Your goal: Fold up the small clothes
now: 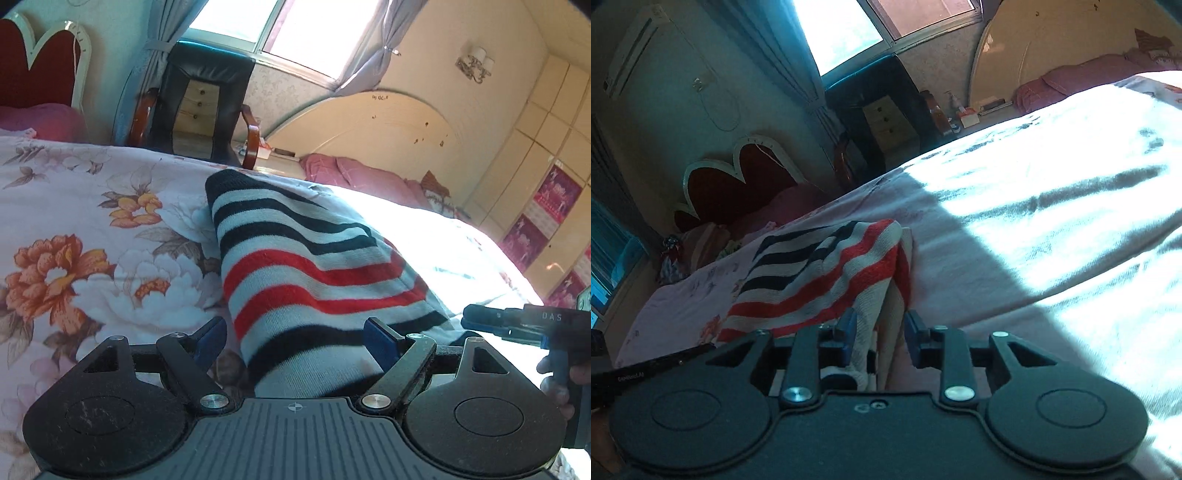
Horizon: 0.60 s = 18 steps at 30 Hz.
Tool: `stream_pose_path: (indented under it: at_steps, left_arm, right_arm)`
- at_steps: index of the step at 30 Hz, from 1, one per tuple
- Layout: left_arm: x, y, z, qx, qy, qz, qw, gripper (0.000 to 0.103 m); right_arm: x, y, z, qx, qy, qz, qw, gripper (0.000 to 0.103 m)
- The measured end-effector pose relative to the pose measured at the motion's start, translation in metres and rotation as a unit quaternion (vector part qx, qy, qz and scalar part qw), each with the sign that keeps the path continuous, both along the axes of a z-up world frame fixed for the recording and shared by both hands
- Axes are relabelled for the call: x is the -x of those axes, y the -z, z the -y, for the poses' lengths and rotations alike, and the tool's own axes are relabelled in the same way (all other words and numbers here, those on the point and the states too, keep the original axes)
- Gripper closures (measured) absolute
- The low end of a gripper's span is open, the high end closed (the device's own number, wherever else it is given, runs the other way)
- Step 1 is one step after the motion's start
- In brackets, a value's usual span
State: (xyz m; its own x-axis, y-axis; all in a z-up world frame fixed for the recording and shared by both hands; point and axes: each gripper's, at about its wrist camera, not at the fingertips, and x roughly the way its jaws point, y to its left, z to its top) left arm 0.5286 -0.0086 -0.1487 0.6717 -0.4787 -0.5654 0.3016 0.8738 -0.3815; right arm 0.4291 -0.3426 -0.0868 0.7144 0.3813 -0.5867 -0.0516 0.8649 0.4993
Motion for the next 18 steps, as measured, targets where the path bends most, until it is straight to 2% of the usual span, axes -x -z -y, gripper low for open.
stream_pose_path:
  at_steps: [4,6,8,11,13,15,16,17,18]
  left_arm:
    - [0.023,0.011,-0.003,0.013,-0.007,-0.019,0.9997,0.022]
    - [0.027,0.019,0.004,-0.018,-0.007,-0.026,0.9995,0.022]
    - [0.03,0.02,0.006,-0.038,-0.011,-0.02,0.999,0.021]
    - [0.032,0.015,0.006,-0.065,-0.005,-0.008,0.9979,0.021]
    - [0.034,0.01,0.007,-0.079,0.004,0.0,0.9968,0.021]
    - [0.04,-0.001,0.005,-0.075,0.005,0.021,0.9969,0.021]
    - [0.042,-0.009,0.004,-0.065,0.009,0.036,0.9972,0.022]
    - [0.045,-0.015,0.003,-0.055,0.013,0.05,0.9972,0.022]
    - [0.046,-0.021,0.004,-0.044,0.018,0.063,0.9969,0.022]
  right_arm:
    - [0.033,0.01,-0.004,-0.063,-0.003,-0.026,0.998,0.073]
    - [0.043,0.014,-0.014,-0.046,-0.006,-0.025,0.999,0.089]
    - [0.047,0.022,-0.022,-0.038,-0.003,-0.045,0.998,0.095]
    - [0.063,0.023,-0.039,-0.018,-0.022,-0.04,0.999,0.096]
    - [0.064,0.029,-0.039,-0.001,-0.014,-0.042,0.999,0.096]
    - [0.062,0.032,-0.029,-0.012,-0.001,-0.036,0.999,0.098]
    - [0.063,0.028,-0.027,-0.015,0.007,-0.028,0.999,0.094]
    - [0.065,0.021,-0.025,-0.01,0.016,-0.012,1.0,0.085]
    - [0.068,0.012,-0.025,0.004,0.028,0.007,1.0,0.085]
